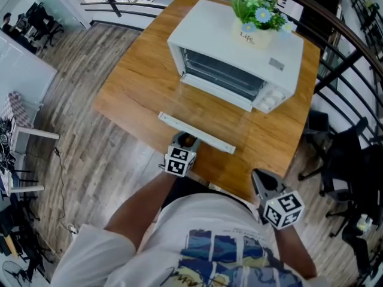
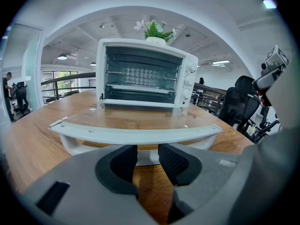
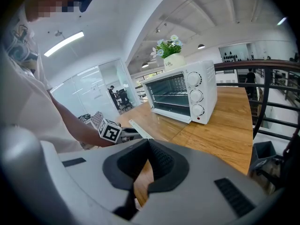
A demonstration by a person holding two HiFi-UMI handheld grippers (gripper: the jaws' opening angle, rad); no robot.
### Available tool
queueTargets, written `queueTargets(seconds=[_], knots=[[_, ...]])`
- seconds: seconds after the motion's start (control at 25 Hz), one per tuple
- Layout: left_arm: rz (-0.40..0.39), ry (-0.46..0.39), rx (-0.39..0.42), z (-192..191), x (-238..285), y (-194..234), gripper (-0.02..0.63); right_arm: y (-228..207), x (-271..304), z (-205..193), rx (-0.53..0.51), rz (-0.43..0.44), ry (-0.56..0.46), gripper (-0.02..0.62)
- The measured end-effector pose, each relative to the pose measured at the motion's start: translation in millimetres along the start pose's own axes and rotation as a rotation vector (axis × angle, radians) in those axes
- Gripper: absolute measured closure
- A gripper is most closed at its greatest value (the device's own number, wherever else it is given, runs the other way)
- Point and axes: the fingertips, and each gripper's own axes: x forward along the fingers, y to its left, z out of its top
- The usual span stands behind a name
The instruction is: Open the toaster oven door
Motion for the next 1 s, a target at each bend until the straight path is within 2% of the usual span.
queueTargets(seconds=[1.0], knots=[[-0.008,0.004,-0.002,-0.8,0.8,0.0,0.479,1.2,1.3,4.6,-0.003,0.002,-0.016,0.594]])
